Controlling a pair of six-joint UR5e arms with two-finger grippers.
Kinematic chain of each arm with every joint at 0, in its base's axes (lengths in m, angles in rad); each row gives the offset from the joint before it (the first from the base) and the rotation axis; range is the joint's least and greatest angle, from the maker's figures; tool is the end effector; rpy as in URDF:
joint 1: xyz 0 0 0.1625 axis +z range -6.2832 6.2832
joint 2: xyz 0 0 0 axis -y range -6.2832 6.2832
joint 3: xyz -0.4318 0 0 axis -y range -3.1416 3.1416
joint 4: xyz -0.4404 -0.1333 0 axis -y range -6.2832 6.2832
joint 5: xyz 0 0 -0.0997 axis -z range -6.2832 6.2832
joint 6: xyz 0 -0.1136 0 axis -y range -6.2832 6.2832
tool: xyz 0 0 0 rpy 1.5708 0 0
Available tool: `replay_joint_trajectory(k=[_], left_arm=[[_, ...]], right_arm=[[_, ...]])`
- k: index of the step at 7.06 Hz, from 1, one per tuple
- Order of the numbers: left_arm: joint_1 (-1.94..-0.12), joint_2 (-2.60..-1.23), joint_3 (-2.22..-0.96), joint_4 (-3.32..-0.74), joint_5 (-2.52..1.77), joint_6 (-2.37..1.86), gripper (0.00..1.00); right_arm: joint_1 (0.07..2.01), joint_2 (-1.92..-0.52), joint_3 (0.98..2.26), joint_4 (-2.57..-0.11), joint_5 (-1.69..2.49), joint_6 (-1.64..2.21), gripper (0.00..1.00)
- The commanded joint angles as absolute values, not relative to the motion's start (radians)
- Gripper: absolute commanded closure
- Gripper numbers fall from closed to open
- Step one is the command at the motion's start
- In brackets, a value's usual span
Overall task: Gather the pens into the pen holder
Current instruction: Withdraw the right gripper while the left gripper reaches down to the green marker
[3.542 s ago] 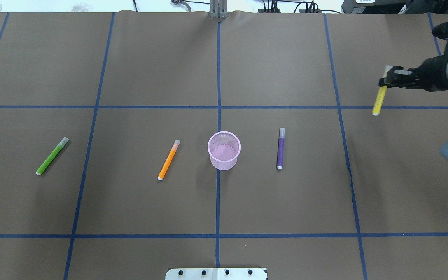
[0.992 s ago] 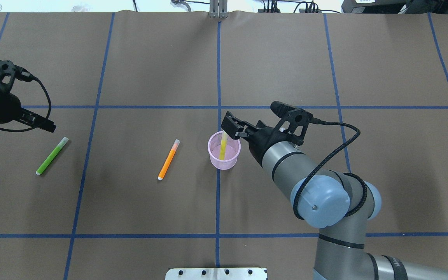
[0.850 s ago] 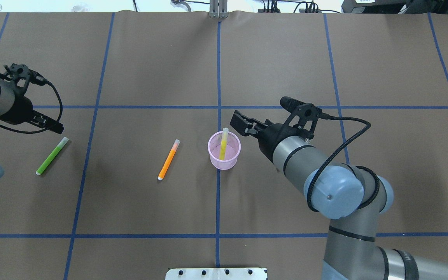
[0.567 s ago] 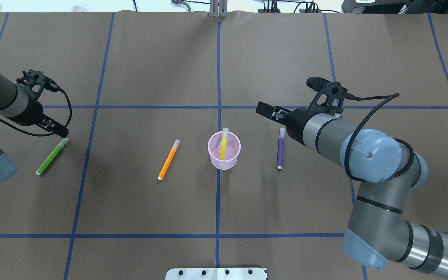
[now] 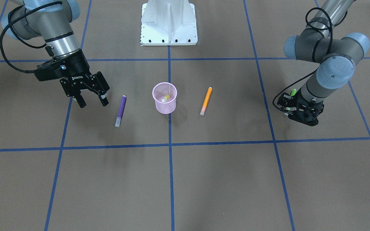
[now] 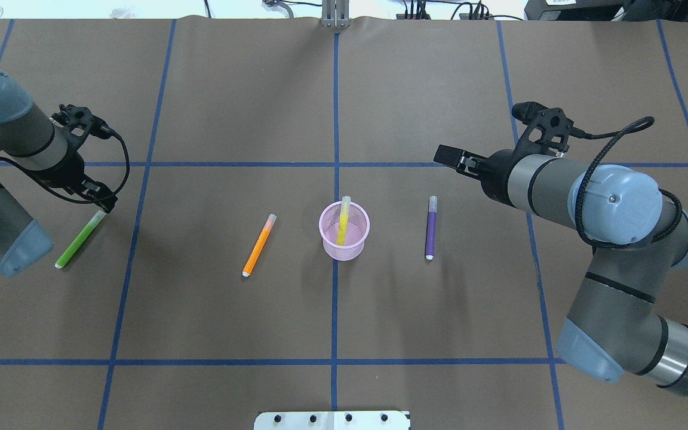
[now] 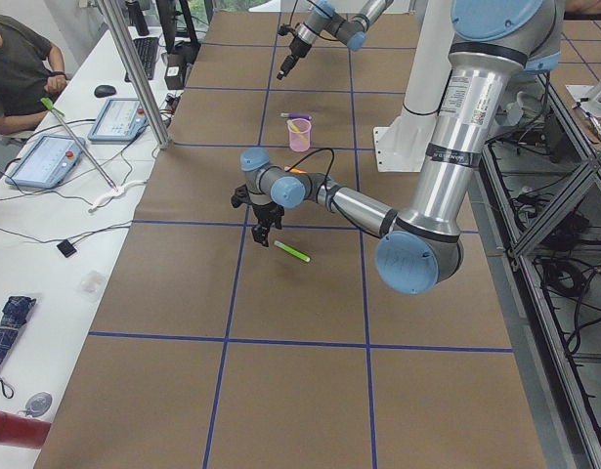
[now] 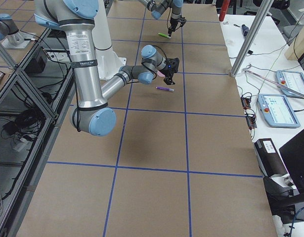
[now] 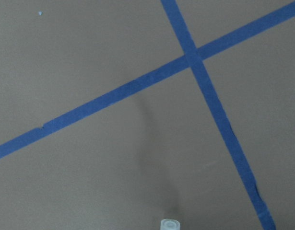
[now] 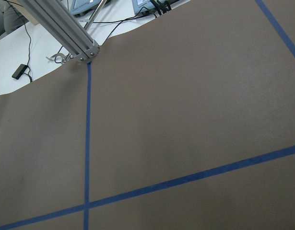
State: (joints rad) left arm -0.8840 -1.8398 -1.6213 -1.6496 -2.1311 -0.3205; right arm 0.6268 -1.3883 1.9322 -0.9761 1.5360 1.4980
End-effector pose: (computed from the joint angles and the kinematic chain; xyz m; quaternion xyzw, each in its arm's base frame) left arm 0.3634 -0.5582 0.4905 0.0357 0.3291 0.2254 0.9163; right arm -0.4055 -0.4631 0.3163 0.1985 -0.5013 0.2393 0.8075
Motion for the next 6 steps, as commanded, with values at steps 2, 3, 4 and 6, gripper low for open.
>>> replay_joint_trajectory(k=[2,3,4,6], left_arm=[[-0.882,-1.838,-1.611,-1.605,-2.150,-0.284,0.25],[-0.882,-1.838,-1.605,-1.605,-2.175,-0.284,0.25],[-0.877,-1.839,-1.600,-1.608,-2.178,-0.284,0.25],[-0.876,-1.839,-1.594,-1.609,-2.180,-0.282,0.29]], right_arm=[[0.696,-1.425,1.924,-0.976,1.643,1.491,0.01],[0.696,-1.422,1.922,-0.976,1.641,1.493,0.01],[0.696,-1.422,1.919,-0.976,1.649,1.488,0.01],[0.803,-1.443,1.890,-0.977,1.868,1.372,0.01]])
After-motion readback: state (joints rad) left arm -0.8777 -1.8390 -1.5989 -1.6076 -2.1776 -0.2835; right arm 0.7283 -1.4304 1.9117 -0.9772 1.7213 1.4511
